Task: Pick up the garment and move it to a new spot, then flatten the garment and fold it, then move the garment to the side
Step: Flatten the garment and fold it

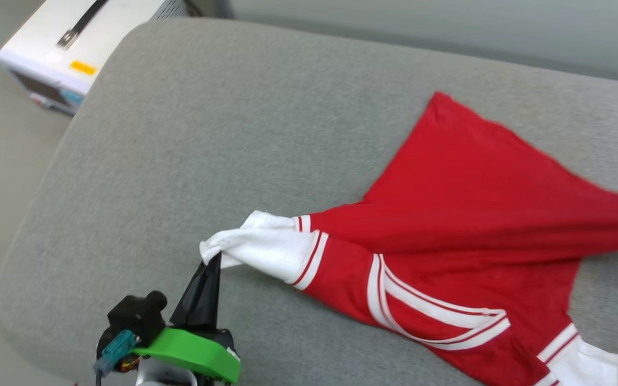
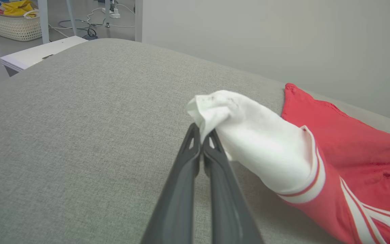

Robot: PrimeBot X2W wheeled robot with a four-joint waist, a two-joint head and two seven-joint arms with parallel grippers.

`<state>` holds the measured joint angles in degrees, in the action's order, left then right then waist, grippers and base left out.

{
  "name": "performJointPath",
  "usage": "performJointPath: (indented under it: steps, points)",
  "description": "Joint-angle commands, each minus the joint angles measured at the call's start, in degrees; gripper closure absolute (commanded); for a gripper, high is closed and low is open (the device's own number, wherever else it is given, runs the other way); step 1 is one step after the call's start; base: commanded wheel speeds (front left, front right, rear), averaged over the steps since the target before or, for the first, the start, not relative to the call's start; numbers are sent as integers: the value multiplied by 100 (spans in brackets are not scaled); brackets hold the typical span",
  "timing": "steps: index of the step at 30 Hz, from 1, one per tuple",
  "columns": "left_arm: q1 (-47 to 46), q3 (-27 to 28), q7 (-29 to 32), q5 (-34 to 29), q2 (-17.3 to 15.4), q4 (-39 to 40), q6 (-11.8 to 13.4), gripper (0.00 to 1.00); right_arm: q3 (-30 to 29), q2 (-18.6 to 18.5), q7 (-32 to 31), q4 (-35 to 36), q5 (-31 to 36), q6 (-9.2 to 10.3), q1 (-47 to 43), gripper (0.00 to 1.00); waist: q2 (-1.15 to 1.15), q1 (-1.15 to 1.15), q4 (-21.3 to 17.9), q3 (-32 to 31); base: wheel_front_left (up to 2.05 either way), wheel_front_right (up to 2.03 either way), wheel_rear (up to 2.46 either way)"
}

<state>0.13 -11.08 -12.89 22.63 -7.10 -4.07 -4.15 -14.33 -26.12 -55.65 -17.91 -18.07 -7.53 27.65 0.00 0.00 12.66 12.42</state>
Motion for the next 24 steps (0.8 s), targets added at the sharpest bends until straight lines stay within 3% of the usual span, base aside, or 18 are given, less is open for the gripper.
performJointPath:
  steps: [1, 6, 12, 16, 22, 23, 24]
  points:
    - [100, 35, 42, -39, -60, 64, 65, 100, -141, 23, -49, 260, -82, 4, -397, 100, 0, 0, -625, -564, 0, 0, 0]
    - [302, 97, 158, -1, -154, 170, 147, 100, -776, 398, -154, 1253, -152, 4, -1708, 100, 0, 0, -921, -756, 0, 0, 0]
    - [469, 105, 311, 39, -262, 237, 177, 100, -1450, 1340, -85, 2109, -158, 4, -3166, 100, 0, 0, -1222, -899, 0, 0, 0]
    - [535, 94, 399, 70, -295, 257, 196, 100, -1648, 1954, 131, 2205, -156, 4, -3846, 100, 0, 0, -1359, -951, 0, 0, 0]
    - [568, 85, 463, 99, -336, 277, 219, 100, -1666, 2296, 527, 1971, -399, 4, -4265, 100, 0, 0, -1497, -970, 0, 0, 0]
    - [569, 78, 479, 101, -341, 277, 223, 100, -1658, 2308, 622, 1930, -449, 4, -4286, 75, 0, 0, -1503, -975, 0, 0, 0]
    - [573, 72, 502, 97, -352, 278, 232, 100, -1637, 2316, 743, 1867, -525, 4, -4304, 26, 0, 0, -1512, -974, 0, 0, 0]
